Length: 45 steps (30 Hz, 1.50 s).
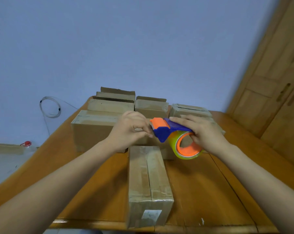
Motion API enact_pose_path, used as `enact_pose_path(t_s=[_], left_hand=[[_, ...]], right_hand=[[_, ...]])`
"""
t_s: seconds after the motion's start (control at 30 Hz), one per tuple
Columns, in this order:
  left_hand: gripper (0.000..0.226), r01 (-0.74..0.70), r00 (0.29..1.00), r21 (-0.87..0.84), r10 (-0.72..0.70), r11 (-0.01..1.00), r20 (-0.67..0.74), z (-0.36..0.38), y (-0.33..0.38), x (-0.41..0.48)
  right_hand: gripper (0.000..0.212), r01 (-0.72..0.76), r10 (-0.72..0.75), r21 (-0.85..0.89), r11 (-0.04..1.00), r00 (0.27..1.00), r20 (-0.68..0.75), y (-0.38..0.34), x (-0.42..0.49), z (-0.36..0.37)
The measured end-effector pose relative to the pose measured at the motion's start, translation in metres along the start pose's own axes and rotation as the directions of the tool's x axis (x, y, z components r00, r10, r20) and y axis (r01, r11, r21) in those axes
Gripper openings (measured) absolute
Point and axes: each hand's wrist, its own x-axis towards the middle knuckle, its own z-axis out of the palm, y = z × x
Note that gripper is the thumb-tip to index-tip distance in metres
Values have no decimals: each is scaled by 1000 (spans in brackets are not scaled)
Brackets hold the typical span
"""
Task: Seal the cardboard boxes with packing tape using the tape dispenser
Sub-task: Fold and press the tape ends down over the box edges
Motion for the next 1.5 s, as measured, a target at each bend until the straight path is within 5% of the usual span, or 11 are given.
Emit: enact_pose_path(t_s=[0.37, 0.6, 1.0, 1.5], left_hand=[[27, -119, 991, 186, 126, 975, -31, -32, -34, -40], [29, -371, 926, 453, 362, 811, 109, -39, -49, -55], [29, -418, 903, 595, 389, 687, 184, -31, -69, -67], [28, -293, 954, 499, 281, 816, 101, -17, -84, -75]], right_hand=[[72, 23, -30, -148, 989, 999, -46, 35, -43, 0], [95, 51, -51, -222, 974, 999, 5, 47, -56, 14], [96, 28, -25, -254, 967, 1000, 13, 56, -54, 29], [91, 20, -13, -224, 974, 999, 32, 61, -59, 48]])
